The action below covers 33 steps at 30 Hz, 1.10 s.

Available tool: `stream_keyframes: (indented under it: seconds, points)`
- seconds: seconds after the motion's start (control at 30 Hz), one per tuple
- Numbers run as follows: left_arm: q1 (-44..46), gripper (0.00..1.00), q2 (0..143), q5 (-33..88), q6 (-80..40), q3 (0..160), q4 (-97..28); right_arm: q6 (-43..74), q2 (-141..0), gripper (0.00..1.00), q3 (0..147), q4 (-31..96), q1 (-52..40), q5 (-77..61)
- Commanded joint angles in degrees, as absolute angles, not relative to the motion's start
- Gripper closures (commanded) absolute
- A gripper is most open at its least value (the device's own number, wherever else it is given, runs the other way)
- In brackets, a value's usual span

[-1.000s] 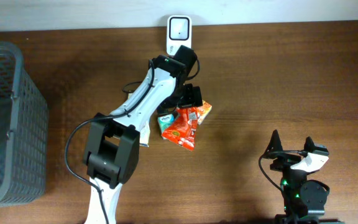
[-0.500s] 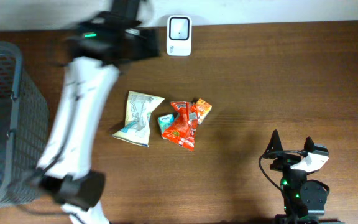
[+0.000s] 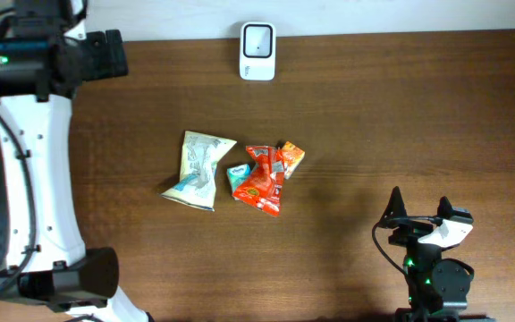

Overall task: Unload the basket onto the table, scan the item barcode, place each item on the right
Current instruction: 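Reach the right gripper to the pile and grasp the white wet-wipe bag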

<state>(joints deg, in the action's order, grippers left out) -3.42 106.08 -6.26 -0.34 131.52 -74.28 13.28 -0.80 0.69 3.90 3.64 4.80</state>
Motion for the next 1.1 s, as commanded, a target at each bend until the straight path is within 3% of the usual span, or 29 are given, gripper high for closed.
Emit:
stream_keyframes:
  seconds: [0.0,0.1,0.2,0.43,0.63,0.8,0.9,1.07]
  points:
    - [-6.7,0.00,106.4,2.8,7.0,131.3,-74.0,13.3,-0.5,0.01,0.3,4.2,3.4,4.3]
    - [-7.6,0.01,106.4,2.8,7.0,131.3,-74.3,20.8,-0.5,0.01,0.3,2.4,3.4,-2.7]
    - [-7.6,0.01,106.4,2.8,7.0,131.3,-74.5,21.3,-0.5,0.01,0.4,1.7,3.4,-13.4]
    - [-7.6,0.01,106.4,2.8,7.0,131.3,-74.5,21.5,-6.0,0.01,8.9,1.7,3.4,-20.7]
    - [-7.6,0.01,106.4,2.8,7.0,131.3,-74.5,21.5,-28.9,0.01,25.2,3.9,3.4,-35.5]
    - [-7.6,0.01,106.4,2.8,7.0,131.3,-74.5,21.5,-50.7,0.01,39.1,14.0,2.9,-48.2]
    - [-7.6,0.01,106.4,2.8,7.0,131.3,-74.5,21.3,-65.0,0.01,47.4,23.9,-1.4,-49.3]
    - [-7.6,0.01,106.4,2.8,7.0,131.3,-74.5,21.3,-81.7,0.01,53.8,25.6,-12.6,-47.8]
